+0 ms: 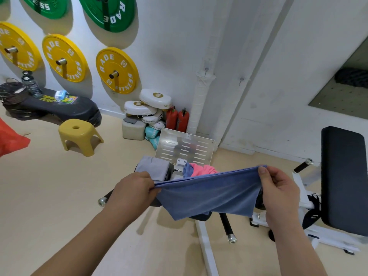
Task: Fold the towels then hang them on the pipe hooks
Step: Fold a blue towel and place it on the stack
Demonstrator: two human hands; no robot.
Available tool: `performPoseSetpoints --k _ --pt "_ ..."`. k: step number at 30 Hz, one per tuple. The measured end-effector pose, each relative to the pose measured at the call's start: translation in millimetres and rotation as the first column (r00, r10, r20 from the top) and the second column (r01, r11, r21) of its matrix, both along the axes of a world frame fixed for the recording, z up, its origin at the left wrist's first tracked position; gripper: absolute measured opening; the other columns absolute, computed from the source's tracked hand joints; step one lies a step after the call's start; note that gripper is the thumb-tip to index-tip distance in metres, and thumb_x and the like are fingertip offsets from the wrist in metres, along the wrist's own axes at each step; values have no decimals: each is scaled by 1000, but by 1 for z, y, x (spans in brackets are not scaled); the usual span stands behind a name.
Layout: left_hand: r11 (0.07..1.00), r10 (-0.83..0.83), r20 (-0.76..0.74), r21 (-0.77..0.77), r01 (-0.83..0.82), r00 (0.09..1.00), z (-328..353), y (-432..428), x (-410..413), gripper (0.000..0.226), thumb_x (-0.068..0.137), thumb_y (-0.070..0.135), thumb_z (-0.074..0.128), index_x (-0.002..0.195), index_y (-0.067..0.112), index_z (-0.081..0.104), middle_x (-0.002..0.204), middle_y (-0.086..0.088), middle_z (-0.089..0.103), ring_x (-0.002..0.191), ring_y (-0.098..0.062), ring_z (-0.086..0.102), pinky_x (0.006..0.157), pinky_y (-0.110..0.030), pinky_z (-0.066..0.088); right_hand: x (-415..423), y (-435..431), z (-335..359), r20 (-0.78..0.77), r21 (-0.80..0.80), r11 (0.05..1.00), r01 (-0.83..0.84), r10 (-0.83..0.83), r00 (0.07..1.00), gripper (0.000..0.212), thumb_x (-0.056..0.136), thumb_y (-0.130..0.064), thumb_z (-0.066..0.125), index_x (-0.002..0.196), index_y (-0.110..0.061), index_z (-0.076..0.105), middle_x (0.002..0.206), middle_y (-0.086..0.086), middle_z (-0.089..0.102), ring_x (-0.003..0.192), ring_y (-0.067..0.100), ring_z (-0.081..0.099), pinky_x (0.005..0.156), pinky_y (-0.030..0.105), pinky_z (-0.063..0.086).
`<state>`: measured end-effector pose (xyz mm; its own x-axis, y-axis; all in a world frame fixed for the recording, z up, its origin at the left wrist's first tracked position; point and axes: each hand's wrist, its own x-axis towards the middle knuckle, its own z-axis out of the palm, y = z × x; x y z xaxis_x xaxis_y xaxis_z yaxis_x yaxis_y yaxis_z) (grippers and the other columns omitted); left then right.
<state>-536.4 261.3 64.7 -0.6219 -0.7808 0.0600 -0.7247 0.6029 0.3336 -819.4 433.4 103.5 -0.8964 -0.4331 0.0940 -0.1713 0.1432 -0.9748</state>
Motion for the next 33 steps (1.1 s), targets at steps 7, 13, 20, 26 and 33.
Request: performPoseSetpoints --k 7,13,20,26,33 --pt "849 377 -234 475 -233 896 0 3 -1 16 77 11 83 66 20 75 70 7 71 60 -6 66 49 -10 44 -2 0 -1 23 41 999 -2 1 1000 13 96 -31 69 89 -38 77 82 -18 75 85 20 65 89 59 55" --pt "704 556 -401 693 -156 728 6 3 3 18 76 -5 80 73 13 77 75 -7 75 71 -24 72 61 -28 60 -2 3 -6 16 -5 1000 -11 11 1000 21 98 -16 68 86 -33 73 90 -6 73 94 20 66 94 38 52" --pt "481 614 -356 876 24 704 22 -17 18 33 77 -3 84 107 9 77 106 -16 75 95 -31 72 74 -33 62 -4 9 -4 46 9 998 -60 59 997 17 100 -15 64 92 -28 71 92 -2 72 89 14 64 88 35 50" --pt "434 606 -459 875 214 650 37 -20 23 20 94 1 64 94 10 82 107 -19 76 104 -31 69 93 -43 57 -5 7 -2 67 54 990 -133 130 989 9 105 -25 57 99 -26 63 84 -4 67 82 15 60 76 37 49" --pt "462 580 -436 872 163 688 23 -15 22 21 99 2 58 106 8 78 106 -27 74 90 -35 68 91 -55 57 -7 18 -24 164 89 987 -131 115 980 14 100 -22 65 94 -30 75 92 -2 76 93 20 66 88 44 51"
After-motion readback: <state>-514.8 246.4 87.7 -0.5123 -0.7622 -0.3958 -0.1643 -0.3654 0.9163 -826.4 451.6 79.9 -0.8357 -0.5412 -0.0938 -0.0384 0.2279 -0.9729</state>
